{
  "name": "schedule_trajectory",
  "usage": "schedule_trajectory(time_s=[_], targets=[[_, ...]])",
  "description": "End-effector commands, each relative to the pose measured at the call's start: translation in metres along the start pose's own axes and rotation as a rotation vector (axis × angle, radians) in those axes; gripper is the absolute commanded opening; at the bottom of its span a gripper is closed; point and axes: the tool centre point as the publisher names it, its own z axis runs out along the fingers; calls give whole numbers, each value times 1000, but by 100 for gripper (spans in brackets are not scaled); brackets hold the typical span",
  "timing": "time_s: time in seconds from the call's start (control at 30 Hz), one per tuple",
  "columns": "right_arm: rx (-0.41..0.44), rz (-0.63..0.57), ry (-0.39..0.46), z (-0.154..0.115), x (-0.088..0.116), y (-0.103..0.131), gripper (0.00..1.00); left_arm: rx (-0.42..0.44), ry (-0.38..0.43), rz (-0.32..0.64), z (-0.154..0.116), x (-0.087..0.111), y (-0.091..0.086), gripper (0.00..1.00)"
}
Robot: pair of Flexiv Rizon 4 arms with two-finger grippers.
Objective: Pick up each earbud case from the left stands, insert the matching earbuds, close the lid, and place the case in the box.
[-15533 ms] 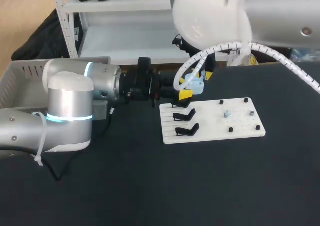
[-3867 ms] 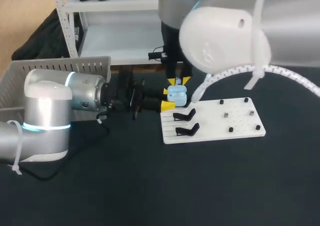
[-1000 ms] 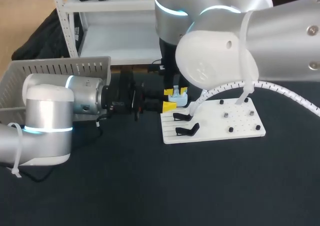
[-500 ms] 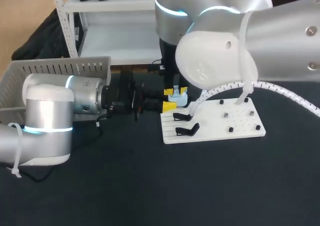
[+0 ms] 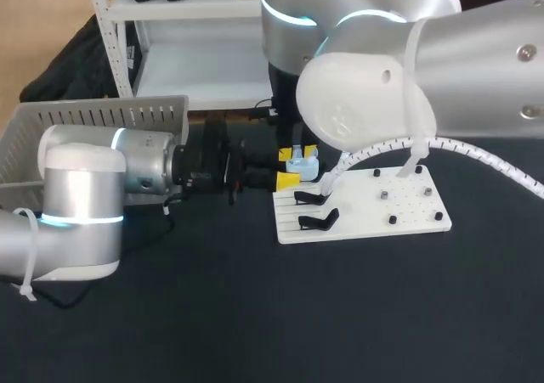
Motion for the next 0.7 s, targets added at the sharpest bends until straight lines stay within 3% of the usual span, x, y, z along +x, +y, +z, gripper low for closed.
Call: schedule_trajectory(time_s=[0.03, 0.7], targets=[[1, 1, -6, 1, 0, 0, 0, -7, 0, 2, 0, 0, -2, 0], [-6, -1, -10, 0, 0, 4, 0, -7, 0, 2, 0, 0, -2, 0]])
